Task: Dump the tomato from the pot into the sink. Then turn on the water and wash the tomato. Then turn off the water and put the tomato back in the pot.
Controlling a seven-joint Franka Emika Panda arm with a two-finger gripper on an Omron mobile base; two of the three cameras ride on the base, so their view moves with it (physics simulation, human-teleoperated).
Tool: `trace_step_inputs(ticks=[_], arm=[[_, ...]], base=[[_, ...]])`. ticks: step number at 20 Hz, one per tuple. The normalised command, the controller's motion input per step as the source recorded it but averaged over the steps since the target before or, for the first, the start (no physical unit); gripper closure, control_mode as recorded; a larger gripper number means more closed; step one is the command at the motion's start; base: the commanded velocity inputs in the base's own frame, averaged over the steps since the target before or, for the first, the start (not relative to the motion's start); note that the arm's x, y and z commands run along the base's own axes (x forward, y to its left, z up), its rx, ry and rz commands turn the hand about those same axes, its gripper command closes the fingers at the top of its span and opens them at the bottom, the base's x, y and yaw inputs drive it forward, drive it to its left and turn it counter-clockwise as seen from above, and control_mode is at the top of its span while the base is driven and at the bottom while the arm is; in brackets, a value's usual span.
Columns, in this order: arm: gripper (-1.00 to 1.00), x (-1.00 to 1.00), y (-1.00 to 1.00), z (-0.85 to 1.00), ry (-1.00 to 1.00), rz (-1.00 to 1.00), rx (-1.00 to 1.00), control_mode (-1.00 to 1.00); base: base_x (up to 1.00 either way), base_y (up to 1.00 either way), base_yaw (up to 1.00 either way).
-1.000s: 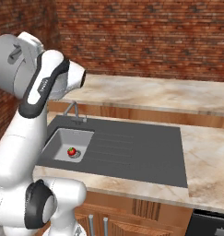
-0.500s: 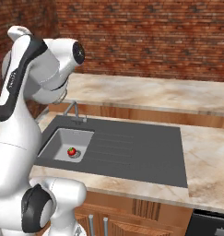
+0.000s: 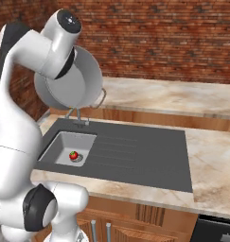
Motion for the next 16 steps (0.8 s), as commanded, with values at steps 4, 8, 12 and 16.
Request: trace_step_inputs(ticks=[4,8,12,16], arm=[[1.00,0.00,-0.44,-0.50,0.11,-0.22,-0.38,-1.00],[1.00,0.00,-0.52,-0.71,0.15,-0.23,-0.32,-1.00],[1.00,-0.03,-0.53,-0.82,0.14,-0.23,-0.25,-1.00],[1.00,0.00,-0.53,-0.76,0.11,-0.25,-0.20,-1.00]], base=[[0.00,0.00,0.00],[0.00,0.00,0.00],[0.00,0.00,0.00],[0.00,0.00,0.00]])
